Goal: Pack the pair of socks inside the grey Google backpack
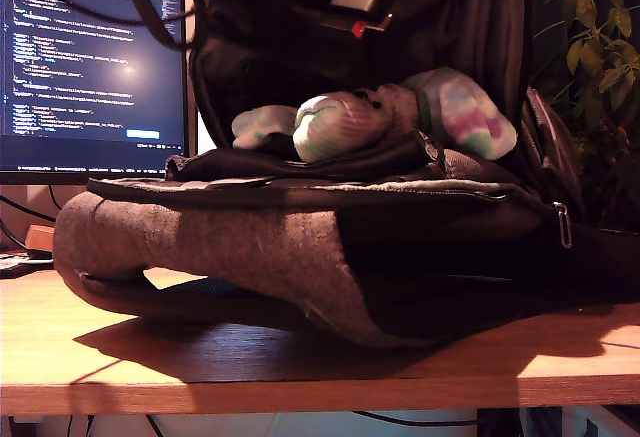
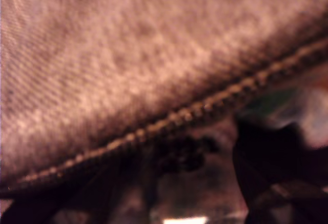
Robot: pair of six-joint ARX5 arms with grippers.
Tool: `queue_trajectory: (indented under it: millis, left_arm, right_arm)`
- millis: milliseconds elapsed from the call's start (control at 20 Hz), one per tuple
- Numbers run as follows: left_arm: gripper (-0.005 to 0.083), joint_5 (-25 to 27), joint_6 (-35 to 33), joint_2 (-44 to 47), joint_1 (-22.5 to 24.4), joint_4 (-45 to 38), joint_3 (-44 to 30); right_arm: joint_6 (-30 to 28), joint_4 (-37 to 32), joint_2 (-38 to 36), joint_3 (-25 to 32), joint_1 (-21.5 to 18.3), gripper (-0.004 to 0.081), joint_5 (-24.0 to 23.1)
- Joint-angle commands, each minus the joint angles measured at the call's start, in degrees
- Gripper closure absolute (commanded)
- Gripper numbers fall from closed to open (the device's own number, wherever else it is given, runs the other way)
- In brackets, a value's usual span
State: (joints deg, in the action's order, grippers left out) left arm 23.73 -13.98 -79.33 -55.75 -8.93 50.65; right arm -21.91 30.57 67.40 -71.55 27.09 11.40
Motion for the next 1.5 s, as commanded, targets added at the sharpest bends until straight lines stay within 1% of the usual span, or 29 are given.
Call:
queue_trajectory:
  millis: [0, 150, 300, 350, 450, 500, 550, 600, 700, 750, 850, 950, 1050, 1150, 1250, 1450]
  left_arm:
    - [0.0127, 0.55, 0.07, 1.18, 0.83, 3.58, 4.35]
    - [0.0132, 0.50, 0.09, 2.60, 0.83, 14.14, 8.11]
    - [0.0138, 0.48, 0.07, 4.81, 0.83, 22.29, 8.92]
    - [0.0150, -0.09, 0.11, 5.49, 0.83, 25.29, 8.94]
    - [0.0220, -1.75, 0.74, 6.51, 0.83, 30.71, 8.94]
    - [0.0274, -2.89, 1.18, 7.15, 0.83, 32.52, 8.94]
    - [0.0349, -4.61, 1.40, 7.48, 0.83, 33.20, 8.94]
    - [0.0447, -7.06, 1.95, 7.78, 0.83, 33.46, 8.94]
    - [0.0711, -13.97, 3.65, 7.74, 0.83, 33.83, 8.92]
    - [0.0806, -17.14, 3.65, 7.37, 0.90, 33.70, 8.92]
    - [0.0793, -19.85, 3.74, 6.51, 1.07, 33.88, 8.92]
    - [0.0793, -20.09, 3.56, 6.73, 0.90, 34.47, 8.92]
    - [0.0793, -19.06, 3.72, 7.85, 0.83, 33.70, 8.94]
    - [0.0793, -15.61, 4.61, 8.72, 0.92, 29.70, 8.94]
    - [0.0793, -14.82, 4.55, 9.38, 0.98, 26.77, 9.73]
    - [0.0793, -14.82, 4.55, 9.70, 0.46, 26.56, 12.26]
  right_arm:
    - [-0.81, -1.55, -1.49, -2.40, 1.40, 0.0783, 1.99]
    - [-0.81, -1.55, -1.49, -2.40, 1.38, 0.0783, 1.95]
    - [-0.85, -1.55, -1.49, -2.40, 1.38, 0.0783, 1.68]
    - [-0.98, -1.55, -1.51, -2.40, 1.38, 0.0783, 1.55]
    - [-1.01, -1.55, -1.49, -2.40, 1.38, 0.0783, 1.55]
    - [-1.01, -1.55, -1.49, -2.40, 1.38, 0.0783, 1.55]
    - [-1.01, -1.55, -1.49, -2.40, 1.38, 0.0783, 1.55]
    - [-1.01, -1.55, -1.49, -2.40, 1.38, 0.0783, 1.55]
    - [-0.98, -1.53, -1.49, -2.40, 1.38, 0.0783, 1.55]
    - [-0.98, -1.53, -1.49, -2.40, 1.38, 0.0783, 1.55]
    - [-0.98, -1.55, -1.49, -2.40, 1.38, 0.0783, 1.53]
    - [-0.98, -1.84, -1.49, -2.40, 1.38, 0.0783, 1.55]
    - [-0.55, -3.21, -1.49, -2.45, 1.38, 0.0783, 1.57]
    - [-0.55, -3.50, -1.38, -3.19, 1.40, 0.0783, 1.55]
    - [-0.26, -4.17, -0.81, -5.16, 1.40, 0.0783, 1.53]
    - [1.27, -3.30, 2.16, -12.04, 1.38, 0.0783, 1.38]
